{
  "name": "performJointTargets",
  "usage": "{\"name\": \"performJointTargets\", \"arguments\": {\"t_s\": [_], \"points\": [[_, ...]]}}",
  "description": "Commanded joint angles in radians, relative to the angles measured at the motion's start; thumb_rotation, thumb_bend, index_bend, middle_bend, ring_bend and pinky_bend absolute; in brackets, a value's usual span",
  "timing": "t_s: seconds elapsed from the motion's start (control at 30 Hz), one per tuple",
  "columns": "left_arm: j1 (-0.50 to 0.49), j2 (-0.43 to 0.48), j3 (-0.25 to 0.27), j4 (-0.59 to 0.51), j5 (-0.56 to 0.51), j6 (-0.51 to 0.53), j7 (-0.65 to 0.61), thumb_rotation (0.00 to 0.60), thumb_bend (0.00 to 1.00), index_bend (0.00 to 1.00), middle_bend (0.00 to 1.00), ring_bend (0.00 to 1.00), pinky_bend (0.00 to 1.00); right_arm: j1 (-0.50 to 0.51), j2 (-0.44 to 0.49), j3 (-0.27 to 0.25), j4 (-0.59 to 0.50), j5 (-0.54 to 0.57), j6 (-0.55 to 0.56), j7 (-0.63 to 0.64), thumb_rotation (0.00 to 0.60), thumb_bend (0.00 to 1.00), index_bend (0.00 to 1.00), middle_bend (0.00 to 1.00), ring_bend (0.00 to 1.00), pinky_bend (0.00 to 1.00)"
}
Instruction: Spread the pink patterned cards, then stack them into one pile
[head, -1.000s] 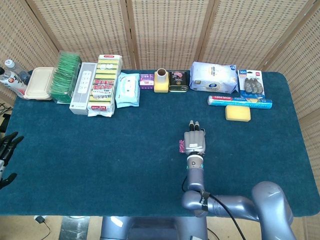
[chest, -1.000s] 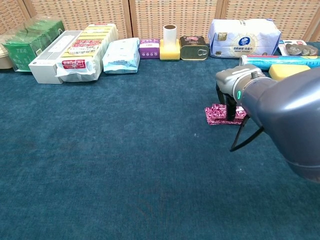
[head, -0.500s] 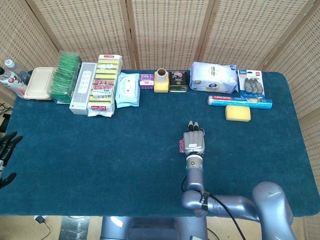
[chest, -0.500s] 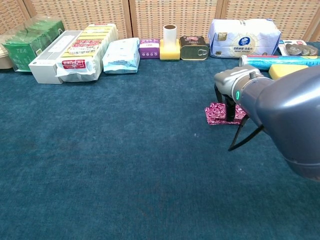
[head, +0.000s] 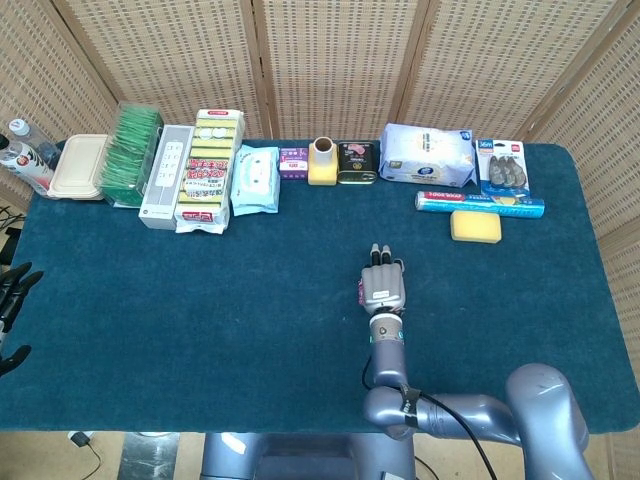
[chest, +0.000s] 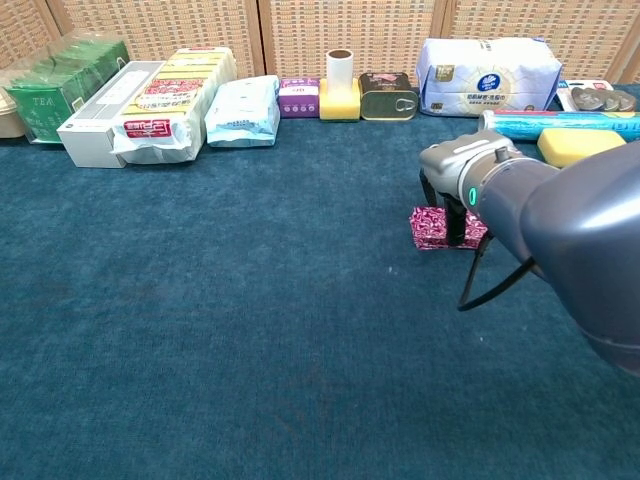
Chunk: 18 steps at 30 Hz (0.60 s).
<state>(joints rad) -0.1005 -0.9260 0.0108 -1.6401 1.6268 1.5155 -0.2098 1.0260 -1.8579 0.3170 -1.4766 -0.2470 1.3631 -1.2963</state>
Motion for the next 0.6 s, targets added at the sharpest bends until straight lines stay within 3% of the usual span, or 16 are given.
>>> {"name": "performJointTargets", "arguments": {"t_s": [0.03, 0.6], "points": [[0.0, 0.0, 0.0, 0.0, 0.0, 0.0, -0.001, 0.6, 0.09, 0.0, 0.0, 0.0, 0.08, 0.001, -0.002, 0.001, -0.001, 0.001, -0.002, -0.002, 0.6, 0.33, 0.31, 0.01, 0.0, 0.27], [0.002, 0.002, 0.0, 0.004, 0.0, 0.005, -0.012, 0.6, 0.09, 0.0, 0.0, 0.0, 0.08, -0.016, 0.027, 0.013, -0.041, -0.014, -0.001, 0.019, 0.6, 0.33, 0.26, 0.01, 0.0, 0.27]]}}
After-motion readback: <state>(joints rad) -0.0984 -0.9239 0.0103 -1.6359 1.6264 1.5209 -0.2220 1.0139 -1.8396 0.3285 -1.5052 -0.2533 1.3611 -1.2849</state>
